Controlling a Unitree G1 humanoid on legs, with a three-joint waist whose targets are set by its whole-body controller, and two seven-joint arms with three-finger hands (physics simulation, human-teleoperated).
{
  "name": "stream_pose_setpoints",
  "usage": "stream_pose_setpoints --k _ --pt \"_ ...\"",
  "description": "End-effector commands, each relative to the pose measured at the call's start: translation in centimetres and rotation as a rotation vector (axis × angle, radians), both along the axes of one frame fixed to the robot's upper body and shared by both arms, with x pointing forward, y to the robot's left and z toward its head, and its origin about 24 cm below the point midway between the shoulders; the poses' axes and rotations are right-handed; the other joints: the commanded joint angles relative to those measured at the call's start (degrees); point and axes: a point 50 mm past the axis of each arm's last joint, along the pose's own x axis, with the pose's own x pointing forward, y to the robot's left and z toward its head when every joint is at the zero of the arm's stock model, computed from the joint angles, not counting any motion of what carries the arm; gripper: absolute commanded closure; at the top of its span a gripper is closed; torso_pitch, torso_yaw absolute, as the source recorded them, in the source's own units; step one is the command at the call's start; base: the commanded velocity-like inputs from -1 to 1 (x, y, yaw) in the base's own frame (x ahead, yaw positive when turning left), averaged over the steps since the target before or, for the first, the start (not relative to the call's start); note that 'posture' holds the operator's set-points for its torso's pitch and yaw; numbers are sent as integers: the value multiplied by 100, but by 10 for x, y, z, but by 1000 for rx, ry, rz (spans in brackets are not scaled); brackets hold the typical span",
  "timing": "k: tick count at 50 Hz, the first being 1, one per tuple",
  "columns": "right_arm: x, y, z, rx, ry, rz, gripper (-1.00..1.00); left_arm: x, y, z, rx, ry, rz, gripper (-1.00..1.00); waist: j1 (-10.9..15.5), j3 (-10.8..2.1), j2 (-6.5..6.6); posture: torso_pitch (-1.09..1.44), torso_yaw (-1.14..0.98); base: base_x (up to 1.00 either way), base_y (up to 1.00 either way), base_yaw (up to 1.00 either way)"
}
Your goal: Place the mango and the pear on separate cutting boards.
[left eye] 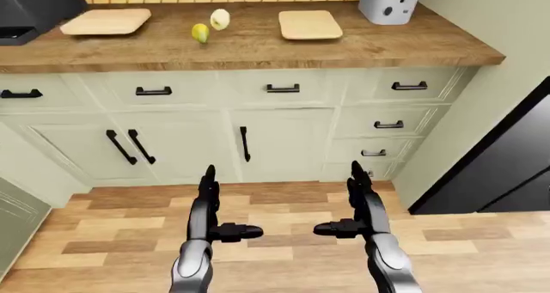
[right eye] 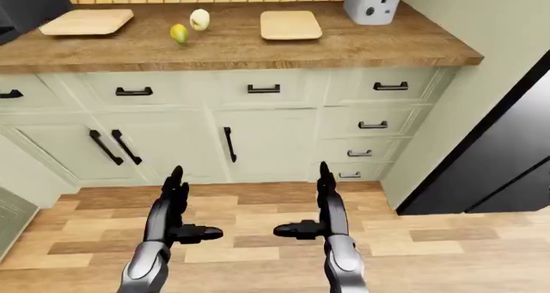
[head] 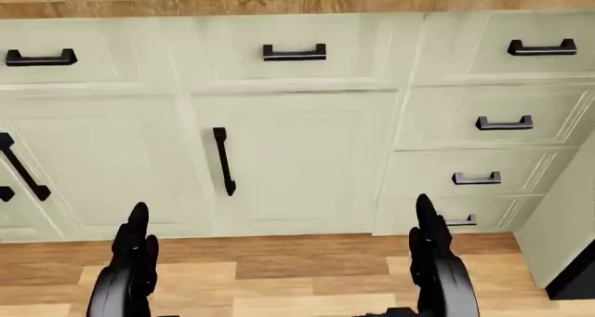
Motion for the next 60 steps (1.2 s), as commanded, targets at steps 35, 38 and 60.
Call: stream_pose_setpoints --k 35,38,60 --pt "29 26 172 -11 -361 139 -100 18 7 209 73 -348 -48 -100 45 -212 44 0 0 4 0 0" --pt "27 27 178 -11 -371 147 -100 20 10 209 76 -347 -35 -100 59 -197 -118 0 0 41 0 0" --pt "24 23 184 22 -425 96 -100 27 14 211 63 -360 -10 -100 -78 -202 430 0 0 52 25 38"
